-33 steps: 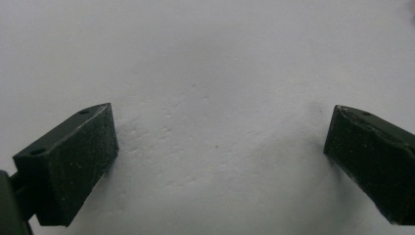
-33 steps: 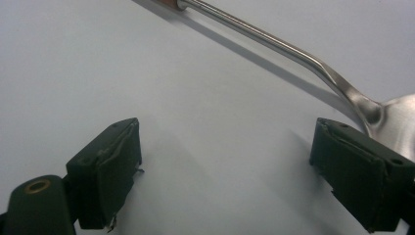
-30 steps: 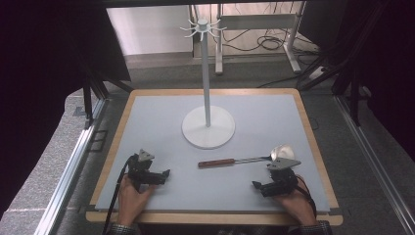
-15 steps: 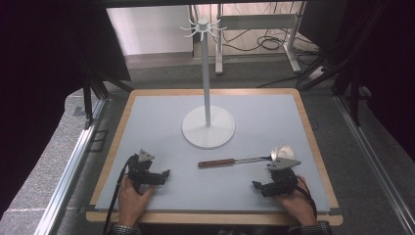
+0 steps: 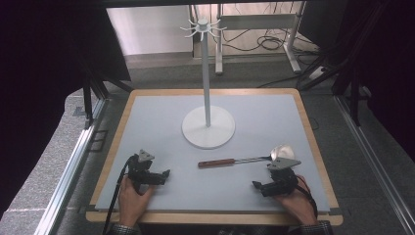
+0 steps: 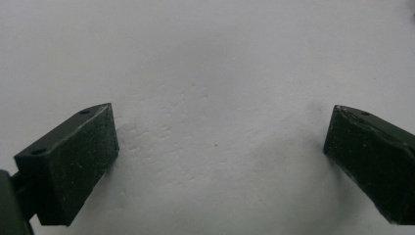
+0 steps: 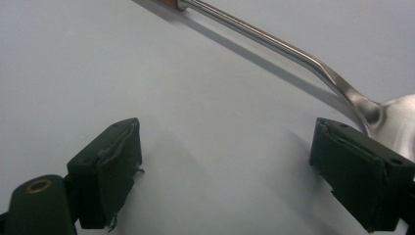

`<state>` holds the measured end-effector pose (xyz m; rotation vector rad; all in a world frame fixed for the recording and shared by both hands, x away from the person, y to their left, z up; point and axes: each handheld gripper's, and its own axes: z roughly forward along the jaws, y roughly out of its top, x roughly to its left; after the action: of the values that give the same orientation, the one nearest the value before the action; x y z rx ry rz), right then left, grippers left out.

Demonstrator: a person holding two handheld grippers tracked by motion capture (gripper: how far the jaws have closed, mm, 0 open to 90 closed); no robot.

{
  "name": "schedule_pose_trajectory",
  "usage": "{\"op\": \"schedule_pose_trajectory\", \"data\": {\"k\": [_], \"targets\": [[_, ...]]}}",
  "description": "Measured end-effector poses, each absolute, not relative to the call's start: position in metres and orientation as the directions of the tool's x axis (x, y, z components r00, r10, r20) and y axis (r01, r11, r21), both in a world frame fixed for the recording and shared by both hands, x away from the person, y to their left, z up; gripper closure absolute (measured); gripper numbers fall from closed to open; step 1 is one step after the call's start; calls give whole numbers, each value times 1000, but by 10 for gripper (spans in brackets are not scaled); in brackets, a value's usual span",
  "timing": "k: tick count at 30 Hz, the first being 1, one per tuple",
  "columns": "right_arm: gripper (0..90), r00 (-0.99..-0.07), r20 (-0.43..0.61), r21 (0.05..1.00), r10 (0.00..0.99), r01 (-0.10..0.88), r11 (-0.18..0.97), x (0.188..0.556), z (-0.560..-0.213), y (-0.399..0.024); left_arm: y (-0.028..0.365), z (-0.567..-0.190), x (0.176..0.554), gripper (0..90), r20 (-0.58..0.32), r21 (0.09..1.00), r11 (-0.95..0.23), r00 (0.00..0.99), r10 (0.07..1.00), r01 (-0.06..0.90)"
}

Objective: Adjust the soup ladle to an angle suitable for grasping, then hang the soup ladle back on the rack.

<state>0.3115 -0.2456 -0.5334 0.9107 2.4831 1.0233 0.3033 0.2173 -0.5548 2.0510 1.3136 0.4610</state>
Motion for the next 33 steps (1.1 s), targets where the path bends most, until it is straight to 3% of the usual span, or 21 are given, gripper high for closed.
{"op": "schedule_pose_trajectory", "data": {"k": [21, 33], "targets": [[151, -781, -21, 717, 624, 423, 554, 314, -521, -243, 218, -555, 303, 1, -49, 683, -290, 438, 898, 670], [271, -829, 16, 679, 559, 419, 603, 320, -513, -227, 218, -555, 303, 1, -48, 684, -290, 438, 897, 670]]}}
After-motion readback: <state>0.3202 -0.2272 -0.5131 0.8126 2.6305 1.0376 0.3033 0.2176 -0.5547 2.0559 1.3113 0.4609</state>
